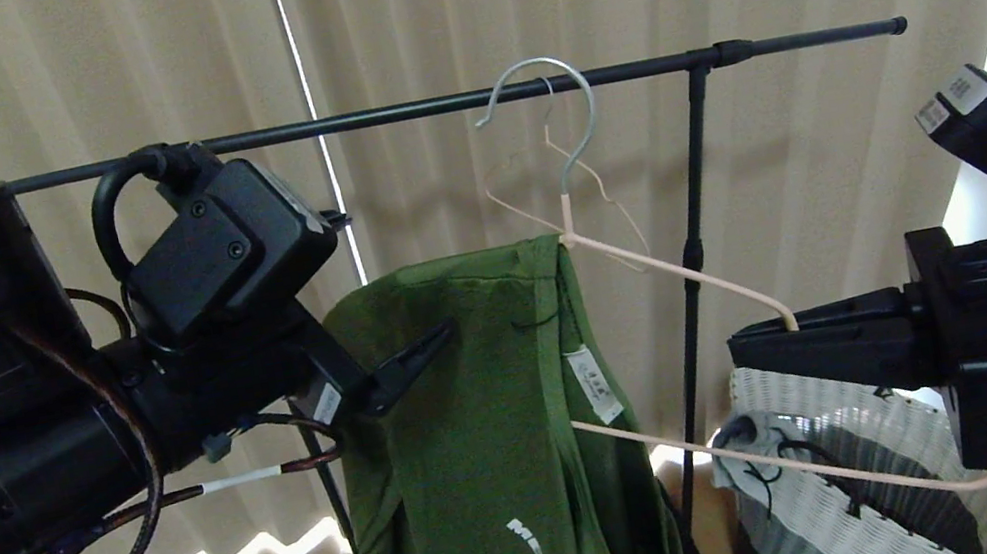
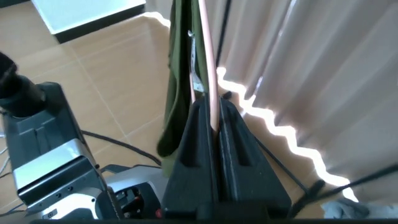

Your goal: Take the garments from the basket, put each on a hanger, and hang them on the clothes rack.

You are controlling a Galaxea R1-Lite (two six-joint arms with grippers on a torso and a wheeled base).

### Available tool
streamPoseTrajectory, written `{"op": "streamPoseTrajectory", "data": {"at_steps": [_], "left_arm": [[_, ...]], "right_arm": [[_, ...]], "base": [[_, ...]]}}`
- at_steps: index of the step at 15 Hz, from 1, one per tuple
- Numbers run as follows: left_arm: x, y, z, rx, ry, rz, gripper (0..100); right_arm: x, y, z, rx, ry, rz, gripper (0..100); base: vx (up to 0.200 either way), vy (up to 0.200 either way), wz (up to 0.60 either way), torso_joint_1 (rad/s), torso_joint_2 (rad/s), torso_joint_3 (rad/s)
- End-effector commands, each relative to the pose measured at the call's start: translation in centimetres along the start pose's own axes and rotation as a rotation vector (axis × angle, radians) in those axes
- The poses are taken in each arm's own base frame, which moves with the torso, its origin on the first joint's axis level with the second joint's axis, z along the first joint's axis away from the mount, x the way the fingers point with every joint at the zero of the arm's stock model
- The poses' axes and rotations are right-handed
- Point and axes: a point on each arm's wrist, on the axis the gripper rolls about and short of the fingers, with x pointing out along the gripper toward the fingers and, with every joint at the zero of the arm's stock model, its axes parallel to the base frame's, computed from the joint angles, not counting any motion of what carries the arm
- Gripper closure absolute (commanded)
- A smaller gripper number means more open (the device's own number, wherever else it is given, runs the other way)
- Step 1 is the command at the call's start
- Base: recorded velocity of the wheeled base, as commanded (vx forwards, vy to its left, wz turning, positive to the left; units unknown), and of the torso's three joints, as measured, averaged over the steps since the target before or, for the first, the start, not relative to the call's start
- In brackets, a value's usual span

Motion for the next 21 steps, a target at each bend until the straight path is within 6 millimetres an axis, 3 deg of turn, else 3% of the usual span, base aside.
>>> {"op": "streamPoseTrajectory", "data": {"at_steps": [1, 8, 9, 20, 21], "left_arm": [[0.21, 0.16, -0.02, 0.008, -0.006, 0.007, 0], [0.92, -0.01, -0.48, 0.032, -0.003, 0.009, 0], [0.92, -0.01, -0.48, 0.032, -0.003, 0.009, 100], [0.78, 0.37, -0.79, 0.025, 0.012, 0.03, 100], [0.77, 0.43, -0.84, 0.025, 0.014, 0.032, 100]], "right_arm": [[0.92, -0.25, -0.08, -0.007, 0.018, 0.021, 100], [1.0, 0.2, 0.26, -0.023, -0.006, 0.127, 100], [1.01, 0.24, 0.26, -0.025, -0.006, 0.133, 100], [0.89, 0.16, 0.29, -0.033, -0.021, 0.119, 100], [0.9, 0.14, 0.25, -0.033, -0.02, 0.114, 0]], "base": [[0.0, 0.0, 0.0, 0.0, 0.0, 0.0], [0.0, 0.0, 0.0, 0.0, 0.0, 0.0], [0.0, 0.0, 0.0, 0.0, 0.0, 0.0], [0.0, 0.0, 0.0, 0.0, 0.0, 0.0], [0.0, 0.0, 0.0, 0.0, 0.0, 0.0]]}}
